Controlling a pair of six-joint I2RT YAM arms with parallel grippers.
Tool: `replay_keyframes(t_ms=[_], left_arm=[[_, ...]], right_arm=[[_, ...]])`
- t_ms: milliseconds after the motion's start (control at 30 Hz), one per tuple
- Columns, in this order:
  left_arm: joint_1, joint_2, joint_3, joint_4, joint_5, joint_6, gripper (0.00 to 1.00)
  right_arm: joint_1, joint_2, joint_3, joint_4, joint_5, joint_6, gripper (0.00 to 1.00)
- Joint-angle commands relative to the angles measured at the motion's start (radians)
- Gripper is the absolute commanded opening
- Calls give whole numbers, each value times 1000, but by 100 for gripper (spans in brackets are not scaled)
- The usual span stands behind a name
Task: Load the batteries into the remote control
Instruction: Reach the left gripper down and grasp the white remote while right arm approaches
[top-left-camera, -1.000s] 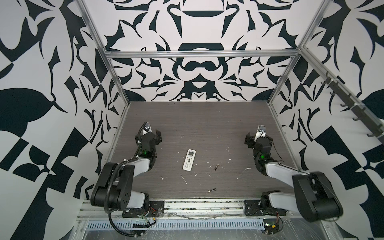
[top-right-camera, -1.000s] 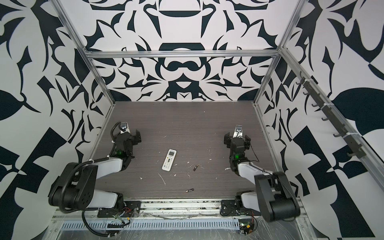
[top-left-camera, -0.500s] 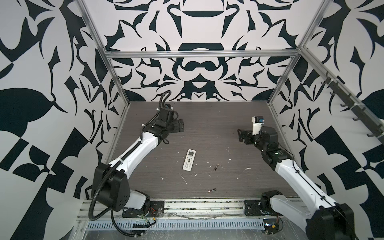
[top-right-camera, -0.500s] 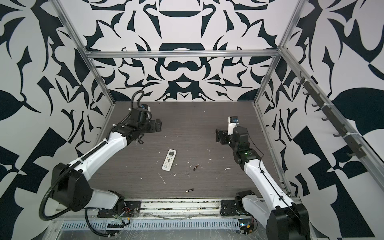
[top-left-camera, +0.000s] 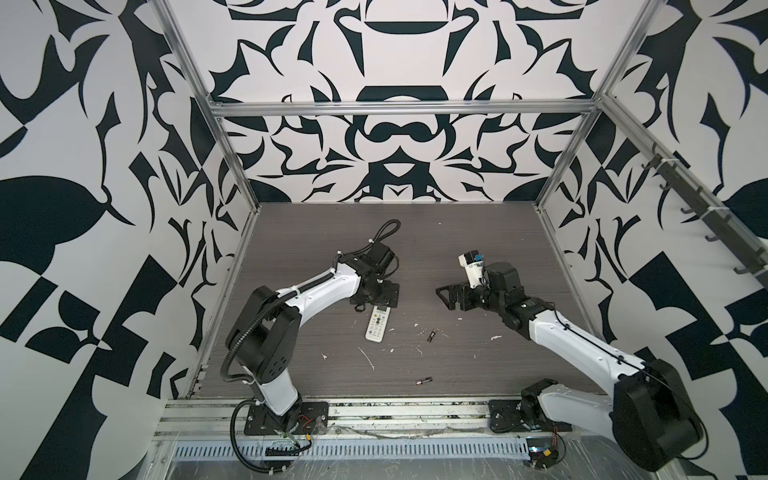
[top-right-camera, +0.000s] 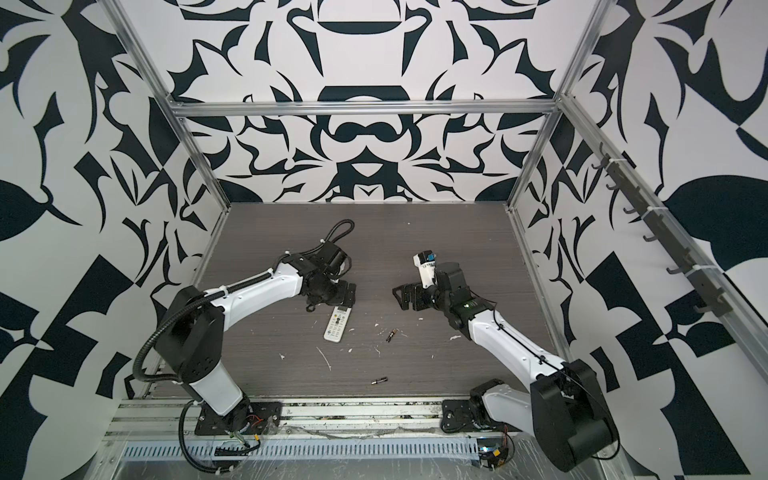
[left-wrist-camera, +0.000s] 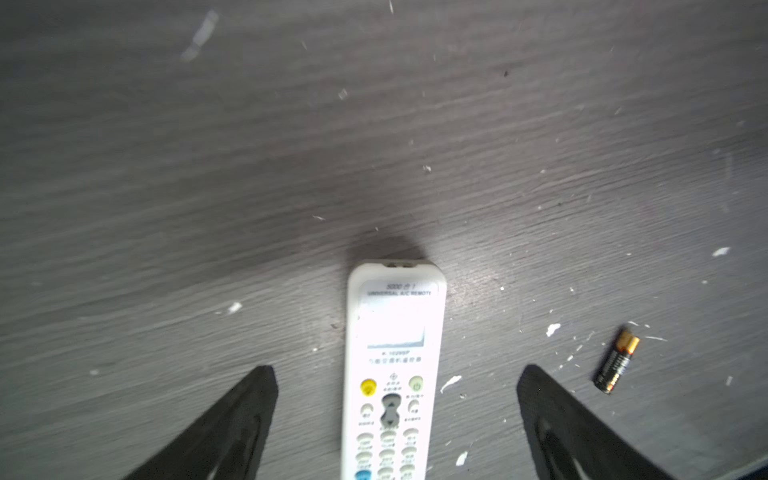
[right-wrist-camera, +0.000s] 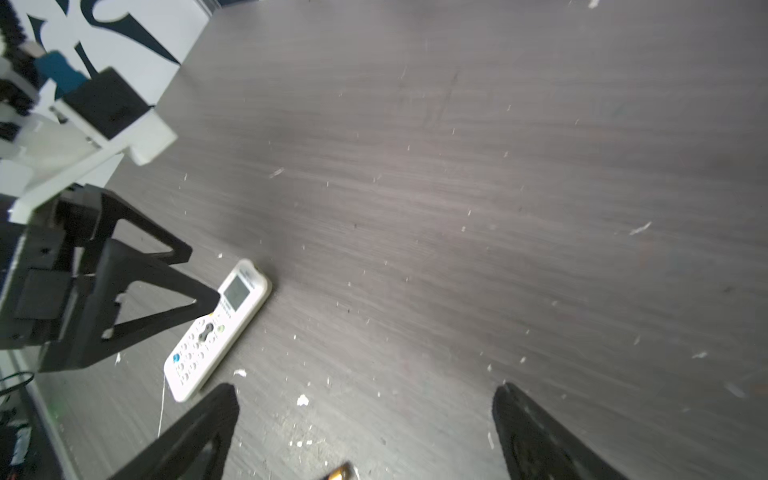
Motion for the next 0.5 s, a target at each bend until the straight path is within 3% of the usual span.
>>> replay_keyframes(t_ms=[0,400,467], left_arm=[[-14,47,35,-56,-22,-27,92],[-31,137,48,-60,-109,-35,86],[-33,147,55,-60,-117,-36,81]], right_arm=[[9,-3,-9,71,-52,19,99],[9,32,-11,81,-35,6,100],[9,36,-12,81,-33,4,99]])
